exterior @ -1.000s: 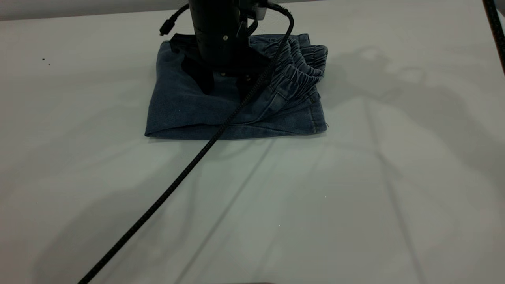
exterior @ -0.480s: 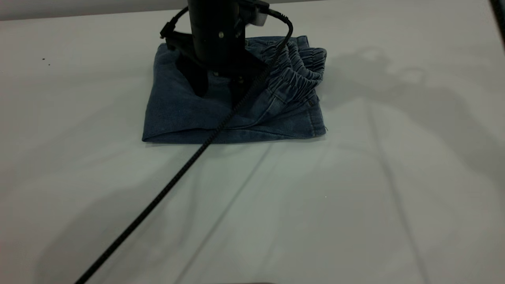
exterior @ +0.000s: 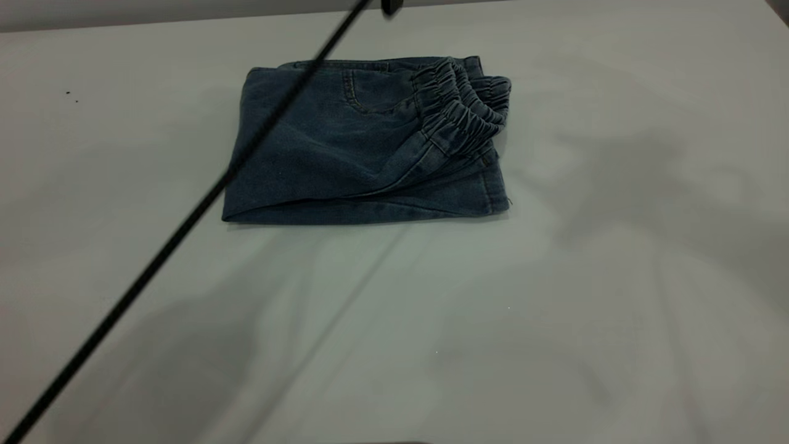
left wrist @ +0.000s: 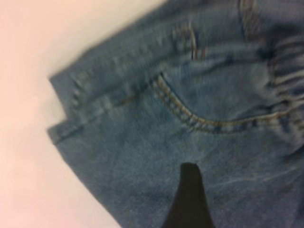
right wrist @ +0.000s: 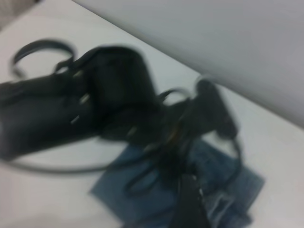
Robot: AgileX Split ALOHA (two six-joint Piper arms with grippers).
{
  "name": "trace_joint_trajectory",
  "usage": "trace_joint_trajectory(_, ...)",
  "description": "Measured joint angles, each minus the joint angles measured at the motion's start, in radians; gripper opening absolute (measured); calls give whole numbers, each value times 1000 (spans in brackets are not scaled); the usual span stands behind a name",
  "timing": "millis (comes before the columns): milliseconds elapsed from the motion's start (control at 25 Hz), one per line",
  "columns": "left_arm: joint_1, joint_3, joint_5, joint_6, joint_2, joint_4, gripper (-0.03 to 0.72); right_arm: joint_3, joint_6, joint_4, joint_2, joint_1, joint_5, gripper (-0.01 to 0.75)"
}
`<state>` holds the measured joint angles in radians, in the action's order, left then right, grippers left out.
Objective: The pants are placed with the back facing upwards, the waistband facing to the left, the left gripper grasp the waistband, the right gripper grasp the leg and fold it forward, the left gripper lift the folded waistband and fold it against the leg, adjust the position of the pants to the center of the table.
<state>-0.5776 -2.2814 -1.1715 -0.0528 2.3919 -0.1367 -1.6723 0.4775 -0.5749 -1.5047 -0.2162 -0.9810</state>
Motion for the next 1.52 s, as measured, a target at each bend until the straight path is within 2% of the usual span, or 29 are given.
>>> trace_joint_trajectory(280,0,-1,0,4,-230,41,535,0,-181,68,200,0,-258,465)
trace_joint_trajectory(480,0,-1,0,7,-463,174,535,15,-319,180,352,0,-284,465)
trace_joint_trajectory(600,0,64,0,24,-614,227,535,49,-390,272,467,0,-288,465)
trace_joint_trajectory(720,0,228,0,42,-788,247,535,121,-424,298,594,0,-290,465)
trace_joint_trajectory(1120,0,1003,0,53,-1522,246,535,505,-435,326,1064,0,-295,465)
trace_joint_trajectory(1320,0,1264,0,110,-1875,243,535,680,-433,387,1264,0,-295,465)
trace_joint_trajectory(1520,0,1454,0,123,-2088,214,535,819,-433,441,1440,0,-295,465)
